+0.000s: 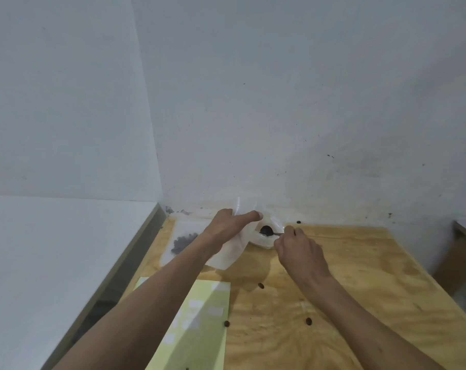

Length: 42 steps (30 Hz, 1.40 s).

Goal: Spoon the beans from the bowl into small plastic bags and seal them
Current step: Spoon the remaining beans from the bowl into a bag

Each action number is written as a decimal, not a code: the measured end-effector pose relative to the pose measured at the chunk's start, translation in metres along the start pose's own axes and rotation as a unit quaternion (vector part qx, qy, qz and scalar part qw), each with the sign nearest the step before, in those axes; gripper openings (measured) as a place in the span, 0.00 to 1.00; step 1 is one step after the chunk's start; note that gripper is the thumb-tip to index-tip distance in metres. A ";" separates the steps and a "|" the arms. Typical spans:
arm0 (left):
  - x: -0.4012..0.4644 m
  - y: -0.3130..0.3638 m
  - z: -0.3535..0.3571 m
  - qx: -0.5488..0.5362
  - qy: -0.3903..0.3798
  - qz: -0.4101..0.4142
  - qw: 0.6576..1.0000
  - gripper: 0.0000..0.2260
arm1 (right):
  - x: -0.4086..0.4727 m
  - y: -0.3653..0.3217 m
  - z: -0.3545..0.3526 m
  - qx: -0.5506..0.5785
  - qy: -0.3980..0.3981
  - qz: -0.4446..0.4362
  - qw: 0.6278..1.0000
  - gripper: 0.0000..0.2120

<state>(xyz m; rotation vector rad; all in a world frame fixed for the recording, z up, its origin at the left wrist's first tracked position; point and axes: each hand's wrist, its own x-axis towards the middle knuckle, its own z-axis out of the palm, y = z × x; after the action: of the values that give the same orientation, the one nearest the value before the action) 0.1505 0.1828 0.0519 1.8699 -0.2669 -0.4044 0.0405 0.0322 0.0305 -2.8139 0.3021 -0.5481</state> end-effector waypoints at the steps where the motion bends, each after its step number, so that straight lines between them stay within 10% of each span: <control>1: 0.000 0.003 0.001 0.000 -0.004 0.009 1.000 0.24 | 0.001 -0.003 -0.001 0.028 0.004 0.026 0.999 0.03; 6: 0.001 0.022 0.006 0.020 -0.018 0.037 0.999 0.23 | 0.020 0.009 0.000 0.126 -0.018 0.157 0.979 0.20; 14: 0.005 0.020 0.004 0.024 -0.011 0.021 0.999 0.26 | 0.023 0.015 -0.001 0.338 0.087 0.142 0.926 0.14; 25: -0.001 0.015 -0.007 0.010 -0.024 0.050 0.998 0.21 | 0.026 0.027 0.012 0.272 0.107 0.135 0.947 0.11; 32: 0.008 0.033 0.027 0.099 -0.056 0.086 0.990 0.35 | 0.029 0.029 0.017 0.360 0.104 0.364 0.853 0.19; 42: -0.004 0.012 -0.002 0.100 -0.050 0.078 0.991 0.22 | 0.029 0.026 0.013 0.470 0.096 0.433 0.763 0.14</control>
<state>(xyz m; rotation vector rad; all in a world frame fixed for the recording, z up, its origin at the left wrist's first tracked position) 0.1483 0.1821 0.0647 2.0104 -0.5340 -0.3751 0.0675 0.0027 0.0208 -1.4112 0.9686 -0.5271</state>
